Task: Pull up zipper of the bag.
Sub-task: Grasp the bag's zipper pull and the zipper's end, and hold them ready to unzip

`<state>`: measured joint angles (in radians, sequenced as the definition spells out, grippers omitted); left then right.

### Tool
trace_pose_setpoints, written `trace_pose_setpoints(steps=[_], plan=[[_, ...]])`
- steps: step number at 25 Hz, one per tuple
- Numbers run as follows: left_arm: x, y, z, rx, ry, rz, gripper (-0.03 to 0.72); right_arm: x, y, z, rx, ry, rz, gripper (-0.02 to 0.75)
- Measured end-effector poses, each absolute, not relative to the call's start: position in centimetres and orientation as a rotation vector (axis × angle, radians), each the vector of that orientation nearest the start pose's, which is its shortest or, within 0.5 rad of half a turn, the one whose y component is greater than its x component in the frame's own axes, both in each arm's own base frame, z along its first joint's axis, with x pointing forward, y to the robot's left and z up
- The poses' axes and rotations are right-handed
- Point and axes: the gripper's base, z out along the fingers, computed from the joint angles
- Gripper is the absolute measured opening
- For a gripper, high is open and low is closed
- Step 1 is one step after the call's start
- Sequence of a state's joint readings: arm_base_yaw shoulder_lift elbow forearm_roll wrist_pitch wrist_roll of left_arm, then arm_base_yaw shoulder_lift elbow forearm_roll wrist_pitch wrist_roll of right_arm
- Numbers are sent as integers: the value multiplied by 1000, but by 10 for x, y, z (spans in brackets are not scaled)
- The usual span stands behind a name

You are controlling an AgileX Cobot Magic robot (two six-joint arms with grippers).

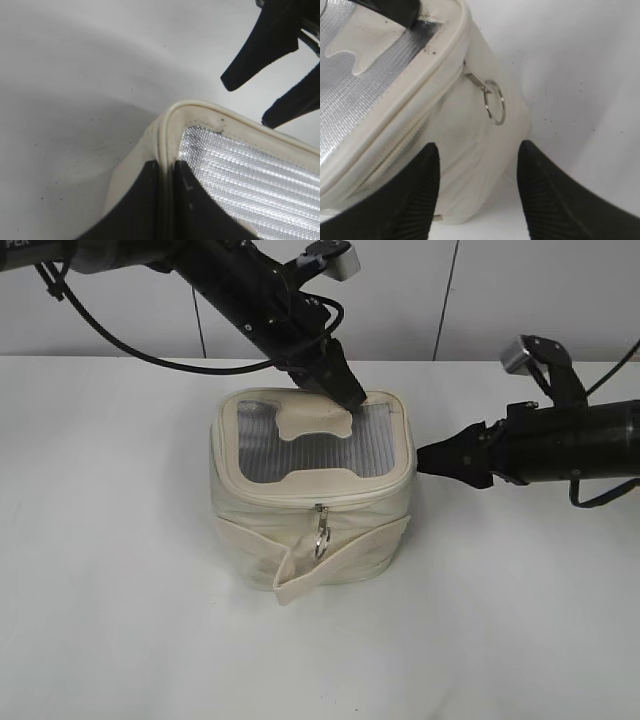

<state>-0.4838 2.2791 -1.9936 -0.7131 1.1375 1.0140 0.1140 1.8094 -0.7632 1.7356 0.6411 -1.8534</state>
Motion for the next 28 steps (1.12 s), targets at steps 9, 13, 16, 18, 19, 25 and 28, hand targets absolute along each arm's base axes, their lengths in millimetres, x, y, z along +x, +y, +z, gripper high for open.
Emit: trace_pose_setpoints(steps=[9, 13, 16, 18, 19, 25, 28], plan=[[407, -275, 216, 1555, 2121, -815, 50, 326, 113, 133, -627, 2264, 740, 403], [407, -275, 215, 1553, 2121, -817, 50, 346, 121, 124, -638, 2265, 710, 371], [407, -275, 215, 1550, 2120, -822, 50, 356, 127, 120, -653, 2260, 711, 183], [407, -275, 215, 1549, 2121, -822, 50, 356, 129, 120, -642, 2274, 725, 70], [408, -275, 215, 1548, 2120, -821, 50, 355, 129, 119, -631, 2289, 733, 42], [408, -276, 215, 1525, 2141, -825, 49, 325, 111, 130, -540, 2366, 742, 15], [407, -277, 215, 1515, 2156, -823, 48, 305, 104, 136, -508, 2388, 735, 14]])
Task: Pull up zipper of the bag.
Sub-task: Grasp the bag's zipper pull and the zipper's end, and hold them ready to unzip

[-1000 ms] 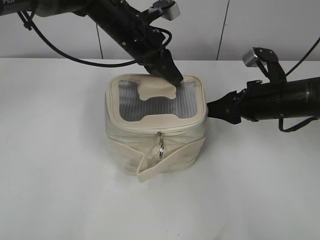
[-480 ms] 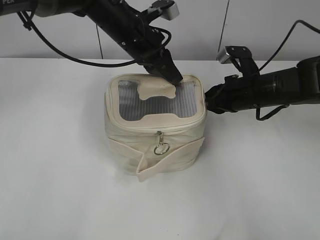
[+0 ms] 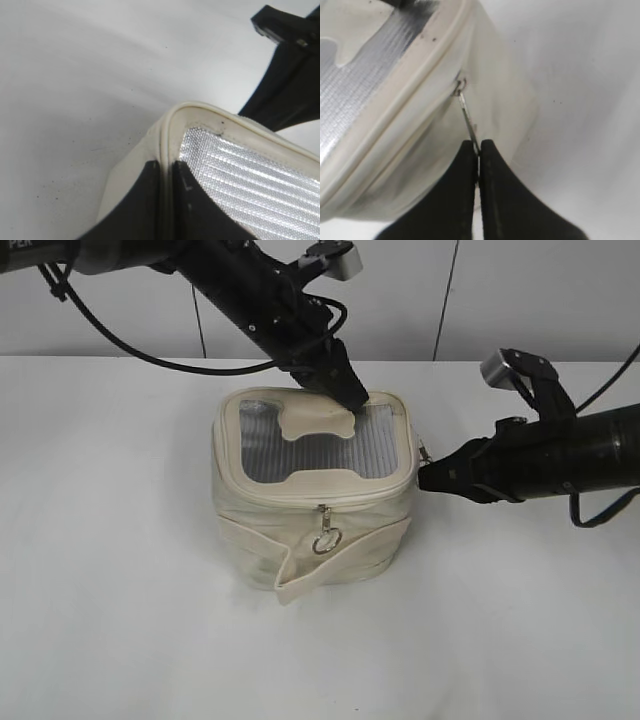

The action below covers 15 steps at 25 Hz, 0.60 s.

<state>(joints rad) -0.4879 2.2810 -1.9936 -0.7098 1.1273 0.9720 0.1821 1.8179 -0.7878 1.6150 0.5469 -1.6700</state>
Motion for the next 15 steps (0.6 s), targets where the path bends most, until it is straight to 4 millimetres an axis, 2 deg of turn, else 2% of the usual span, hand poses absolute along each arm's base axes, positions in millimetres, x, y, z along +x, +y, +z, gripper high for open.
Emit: trace_pose_setpoints(steps=[5, 8, 11, 15], plan=[[408, -277, 214, 1464, 2212, -815, 47, 278, 99, 147, -460, 2403, 742, 13], [409, -277, 214, 1383, 2271, -823, 47, 262, 101, 154, -488, 2413, 787, 13], [410, -277, 214, 1322, 2310, -827, 47, 248, 119, 155, -560, 2438, 859, 13], [409, -278, 214, 1276, 2346, -831, 47, 232, 165, 159, -641, 2424, 924, 12]])
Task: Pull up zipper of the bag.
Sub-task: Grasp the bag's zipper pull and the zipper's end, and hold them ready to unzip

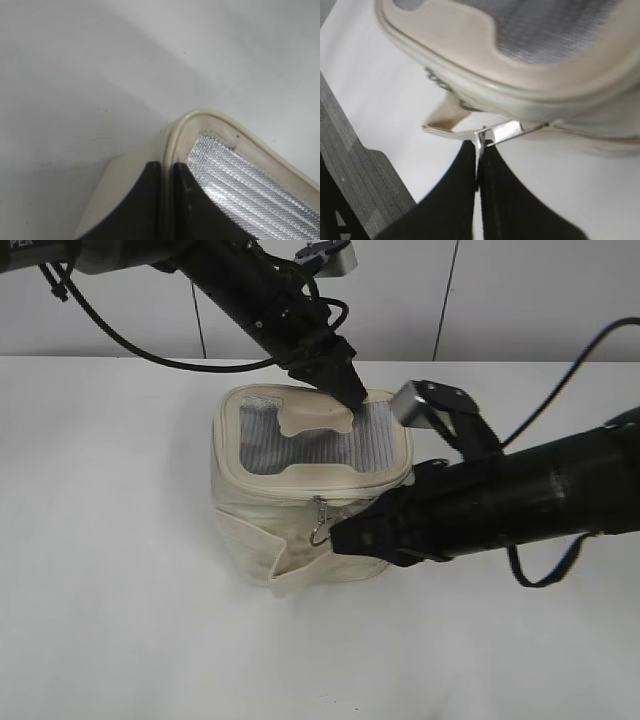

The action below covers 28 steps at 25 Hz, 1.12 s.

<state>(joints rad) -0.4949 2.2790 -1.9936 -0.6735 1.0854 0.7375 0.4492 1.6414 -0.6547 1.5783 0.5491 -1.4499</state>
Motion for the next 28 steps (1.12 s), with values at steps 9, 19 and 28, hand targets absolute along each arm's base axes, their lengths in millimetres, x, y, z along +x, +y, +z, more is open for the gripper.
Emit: trace_pose_setpoints(steps=[9, 19, 28], plan=[[405, -280, 215, 1306, 2358, -814, 47, 231, 237, 158, -757, 2398, 916, 12], [407, -282, 215, 1176, 2426, -820, 47, 227, 214, 155, -796, 2549, 718, 12], [418, -287, 213, 913, 2444, -816, 44, 233, 149, 173, -583, 2557, 585, 10]])
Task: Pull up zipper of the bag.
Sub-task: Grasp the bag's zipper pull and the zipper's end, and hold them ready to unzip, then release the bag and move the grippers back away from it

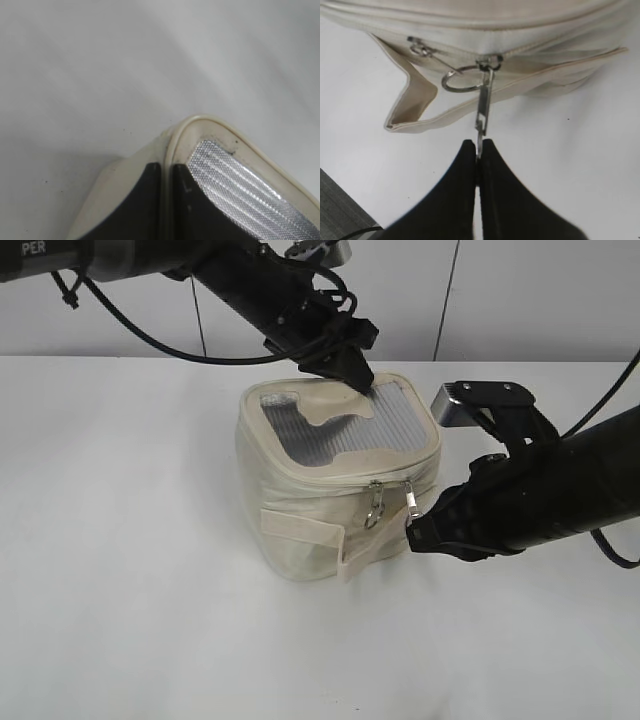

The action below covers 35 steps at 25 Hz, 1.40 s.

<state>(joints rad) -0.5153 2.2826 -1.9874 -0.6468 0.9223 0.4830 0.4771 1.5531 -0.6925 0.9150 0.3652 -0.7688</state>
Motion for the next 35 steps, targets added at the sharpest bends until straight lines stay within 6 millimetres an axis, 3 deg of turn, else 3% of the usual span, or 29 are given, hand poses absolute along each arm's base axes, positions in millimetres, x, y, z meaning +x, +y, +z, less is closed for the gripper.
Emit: trace_pose_setpoints(steps=[5, 8, 12, 16, 18, 20, 23, 26, 31, 35], plan=[[420, -288, 213, 888, 2434, -818, 44, 234, 160, 179, -559, 2522, 620, 10], [421, -288, 213, 884, 2428, -813, 44, 242, 186, 193, -611, 2451, 671, 10], [422, -287, 212, 890, 2423, -801, 44, 247, 232, 193, -763, 2407, 721, 11], [422, -286, 212, 897, 2424, -796, 44, 247, 241, 192, -840, 2403, 715, 11], [422, -286, 212, 901, 2424, -793, 44, 248, 236, 190, -837, 2448, 718, 22], [422, -286, 213, 902, 2424, -785, 71, 248, 228, 189, -841, 2506, 739, 94], [425, -283, 214, 891, 2421, -773, 212, 250, 211, 194, -844, 2578, 773, 358], [425, -275, 224, 892, 2417, -758, 331, 259, 184, 208, -801, 2587, 744, 507], [419, -261, 268, 879, 2344, -751, 325, 266, 136, 235, -719, 2578, 683, 527], [400, -252, 315, 886, 2262, -757, 314, 249, 109, 245, -625, 2606, 654, 527]])
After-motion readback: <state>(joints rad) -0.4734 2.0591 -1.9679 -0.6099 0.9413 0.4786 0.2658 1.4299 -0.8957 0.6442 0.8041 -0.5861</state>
